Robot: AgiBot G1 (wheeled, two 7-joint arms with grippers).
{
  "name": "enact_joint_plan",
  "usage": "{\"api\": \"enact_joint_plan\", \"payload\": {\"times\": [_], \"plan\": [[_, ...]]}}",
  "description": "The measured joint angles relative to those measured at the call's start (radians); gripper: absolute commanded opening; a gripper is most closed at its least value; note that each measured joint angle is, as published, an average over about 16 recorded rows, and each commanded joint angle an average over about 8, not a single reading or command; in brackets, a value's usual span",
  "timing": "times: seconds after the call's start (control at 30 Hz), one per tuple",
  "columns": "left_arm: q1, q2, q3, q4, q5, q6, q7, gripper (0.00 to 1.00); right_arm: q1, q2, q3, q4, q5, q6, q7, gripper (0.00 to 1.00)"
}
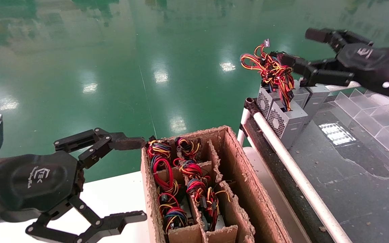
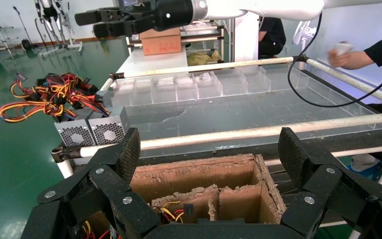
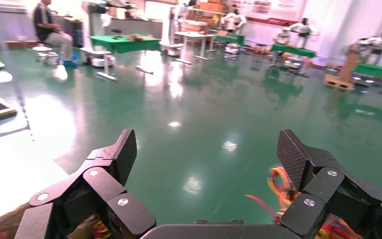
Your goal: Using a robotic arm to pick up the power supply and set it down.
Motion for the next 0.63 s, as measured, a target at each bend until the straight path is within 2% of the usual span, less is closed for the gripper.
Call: {"api": "enact_joint_plan", "payload": {"times": [0.4, 0.63], "plan": [[0.000, 0.000, 0.000, 0.000, 0.000, 0.000, 0.000, 1.00, -0.163, 0.054, 0.106, 0.263, -0.002, -0.014, 0.101, 1.00], [0.000, 0.000, 0.001, 0.000, 0.000, 0.000, 0.000, 1.00, -0.210, 0.070, 0.136, 0.340, -0.003, -0.018, 0.131, 1.00]]}}
